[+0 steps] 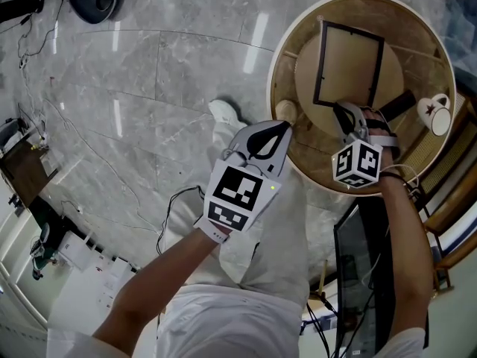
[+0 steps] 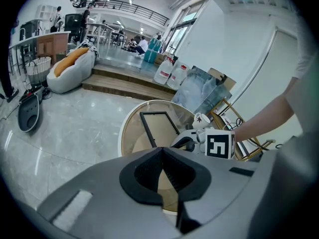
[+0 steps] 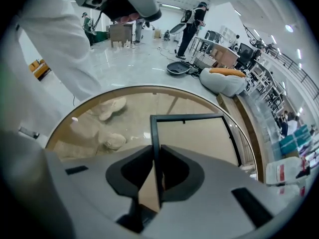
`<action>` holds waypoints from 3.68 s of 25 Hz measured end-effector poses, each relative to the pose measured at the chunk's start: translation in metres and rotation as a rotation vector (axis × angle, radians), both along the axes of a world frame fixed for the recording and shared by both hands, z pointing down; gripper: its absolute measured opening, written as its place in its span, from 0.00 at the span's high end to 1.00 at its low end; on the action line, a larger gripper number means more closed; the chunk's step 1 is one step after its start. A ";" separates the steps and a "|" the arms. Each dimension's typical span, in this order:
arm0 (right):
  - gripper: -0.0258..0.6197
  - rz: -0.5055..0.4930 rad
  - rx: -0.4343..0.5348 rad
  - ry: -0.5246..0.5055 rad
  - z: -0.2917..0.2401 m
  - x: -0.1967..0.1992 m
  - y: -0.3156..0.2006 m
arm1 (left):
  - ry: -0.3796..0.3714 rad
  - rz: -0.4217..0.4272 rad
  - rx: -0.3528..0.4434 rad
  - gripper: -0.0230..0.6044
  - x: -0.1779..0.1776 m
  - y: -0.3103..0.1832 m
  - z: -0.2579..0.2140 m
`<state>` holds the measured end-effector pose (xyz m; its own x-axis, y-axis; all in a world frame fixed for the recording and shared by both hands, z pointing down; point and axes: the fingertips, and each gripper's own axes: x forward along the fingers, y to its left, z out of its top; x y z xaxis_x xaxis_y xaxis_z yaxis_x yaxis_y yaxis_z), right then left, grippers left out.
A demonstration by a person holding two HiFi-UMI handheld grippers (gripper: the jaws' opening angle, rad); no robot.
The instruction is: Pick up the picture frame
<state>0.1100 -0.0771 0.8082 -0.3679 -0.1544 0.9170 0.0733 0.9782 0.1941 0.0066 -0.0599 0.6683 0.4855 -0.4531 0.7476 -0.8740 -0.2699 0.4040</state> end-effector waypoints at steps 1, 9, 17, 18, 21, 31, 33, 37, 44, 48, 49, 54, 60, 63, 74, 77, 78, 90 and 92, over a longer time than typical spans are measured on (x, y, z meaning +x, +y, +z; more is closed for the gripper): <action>0.90 0.017 -0.020 -0.002 -0.004 -0.002 0.001 | 0.000 -0.002 0.001 0.96 -0.002 0.001 -0.003; 0.90 0.311 -0.237 -0.143 -0.064 -0.028 -0.006 | -0.007 -0.026 0.035 0.96 -0.019 0.003 -0.037; 0.90 0.590 -0.397 -0.322 -0.137 -0.050 -0.002 | -0.017 -0.067 0.095 0.96 -0.045 0.004 -0.095; 0.90 0.617 -0.411 -0.344 -0.149 -0.052 -0.001 | -0.018 -0.073 0.101 0.96 -0.048 0.005 -0.103; 0.90 0.696 -0.452 -0.422 -0.189 -0.063 0.002 | -0.018 -0.091 0.115 0.96 -0.057 0.010 -0.130; 0.90 0.804 -0.457 -0.682 -0.352 -0.108 0.003 | 0.025 -0.161 0.201 0.96 -0.078 0.026 -0.246; 0.90 0.804 -0.419 -0.741 -0.389 -0.114 -0.003 | 0.030 -0.175 0.243 0.96 -0.084 0.023 -0.273; 0.90 0.808 -0.352 -0.856 -0.464 -0.120 -0.011 | 0.049 -0.209 0.303 0.96 -0.096 0.023 -0.323; 0.90 0.794 -0.231 -1.001 -0.581 -0.122 -0.023 | 0.091 -0.260 0.430 0.96 -0.114 0.013 -0.410; 0.90 0.791 -0.166 -1.059 -0.621 -0.104 -0.019 | 0.095 -0.263 0.504 0.96 -0.109 0.014 -0.447; 0.90 0.795 -0.154 -1.073 -0.629 -0.100 -0.018 | 0.091 -0.261 0.523 0.96 -0.108 0.015 -0.456; 0.90 0.810 -0.107 -1.108 -0.651 -0.079 -0.008 | 0.077 -0.249 0.592 0.96 -0.103 0.019 -0.486; 0.90 0.822 -0.090 -1.121 -0.659 -0.060 0.008 | 0.052 -0.211 0.618 0.96 -0.091 0.028 -0.497; 0.90 0.826 -0.087 -1.127 -0.656 -0.053 0.013 | 0.052 -0.204 0.625 0.96 -0.086 0.031 -0.500; 0.90 0.824 -0.085 -1.133 -0.656 -0.046 0.017 | 0.044 -0.188 0.640 0.96 -0.073 0.033 -0.504; 0.90 0.819 -0.083 -1.139 -0.655 -0.043 0.017 | 0.040 -0.190 0.639 0.96 -0.072 0.034 -0.502; 0.90 0.820 -0.084 -1.139 -0.655 -0.043 0.017 | 0.039 -0.190 0.638 0.96 -0.072 0.034 -0.501; 0.90 0.832 -0.083 -1.136 -0.653 -0.043 0.016 | 0.035 -0.180 0.630 0.96 -0.072 0.032 -0.500; 0.90 0.834 -0.085 -1.140 -0.650 -0.042 0.017 | 0.032 -0.177 0.630 0.96 -0.072 0.032 -0.500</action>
<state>0.0680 -0.0603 0.1583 -0.7316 -0.6515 0.2008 -0.6785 0.6673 -0.3071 -0.0656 -0.0280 0.1682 0.3809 -0.8748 0.2995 -0.9172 -0.3164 0.2423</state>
